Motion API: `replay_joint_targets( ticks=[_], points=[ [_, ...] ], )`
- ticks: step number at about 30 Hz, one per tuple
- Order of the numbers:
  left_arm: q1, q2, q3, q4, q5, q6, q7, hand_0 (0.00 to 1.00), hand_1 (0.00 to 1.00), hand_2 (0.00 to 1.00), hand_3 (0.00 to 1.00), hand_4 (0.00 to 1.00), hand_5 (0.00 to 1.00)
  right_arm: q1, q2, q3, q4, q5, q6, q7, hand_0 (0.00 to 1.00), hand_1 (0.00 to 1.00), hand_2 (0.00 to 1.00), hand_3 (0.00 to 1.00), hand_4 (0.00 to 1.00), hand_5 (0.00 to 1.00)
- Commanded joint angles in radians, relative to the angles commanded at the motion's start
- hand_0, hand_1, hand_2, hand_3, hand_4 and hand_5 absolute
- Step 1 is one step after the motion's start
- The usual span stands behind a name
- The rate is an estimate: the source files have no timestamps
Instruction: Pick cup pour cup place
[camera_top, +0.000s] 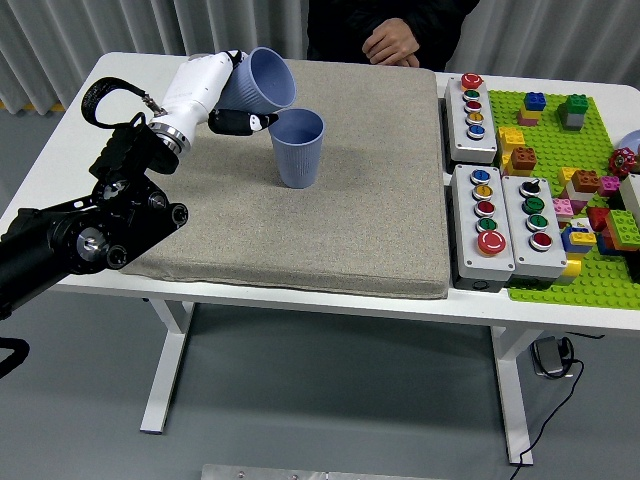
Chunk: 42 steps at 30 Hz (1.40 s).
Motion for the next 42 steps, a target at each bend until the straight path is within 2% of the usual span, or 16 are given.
replay_joint_targets(
  ticks=[2,10,15,17,21,26,32,42],
  points=[
    [-0.002,0.000,0.006,0.001,0.014,-0.001,0.002,0.555,0.488,0.508,0.499,0.782,0.181,0.000,0.000,0.000,0.000,-0.002,0.000,0.000,0.695,0.628,0.591,0.587,0.002,0.269],
    [-0.018,-0.002,0.022,0.006,0.164,-0.016,0.033,0.551,0.489,0.507,0.499,0.775,0.180,0.000,-0.001,0.002,0.000,-0.005,0.002,-0.001,0.695,0.629,0.591,0.587,0.002,0.267],
    [-0.027,0.000,0.021,-0.005,0.306,-0.054,0.096,0.551,0.489,0.507,0.499,0.775,0.180,0.002,-0.002,0.000,0.000,-0.003,0.002,-0.001,0.695,0.629,0.591,0.587,0.002,0.267],
    [-0.028,-0.001,0.020,-0.006,0.331,-0.057,0.103,0.550,0.489,0.507,0.499,0.773,0.178,0.002,-0.002,0.000,0.000,-0.003,0.002,-0.001,0.695,0.628,0.591,0.587,0.002,0.269],
    [-0.032,-0.002,0.019,-0.007,0.402,-0.097,0.132,0.550,0.489,0.507,0.499,0.773,0.178,0.002,-0.002,-0.002,0.000,-0.002,0.002,-0.001,0.695,0.628,0.591,0.587,0.002,0.269],
    [-0.033,-0.002,0.018,-0.007,0.420,-0.115,0.139,0.549,0.490,0.508,0.499,0.769,0.177,0.001,-0.002,-0.002,0.000,-0.003,0.002,-0.001,0.695,0.629,0.591,0.587,0.002,0.267],
    [-0.032,-0.001,0.013,-0.019,0.485,-0.130,0.153,0.548,0.490,0.507,0.499,0.767,0.178,-0.003,-0.001,-0.002,0.000,-0.005,0.003,-0.002,0.695,0.629,0.591,0.587,0.002,0.268],
    [-0.032,0.002,0.004,-0.027,0.487,-0.126,0.151,0.545,0.489,0.506,0.499,0.763,0.179,-0.001,-0.002,-0.002,0.000,-0.004,0.003,-0.002,0.695,0.629,0.591,0.587,0.002,0.265]
  ],
)
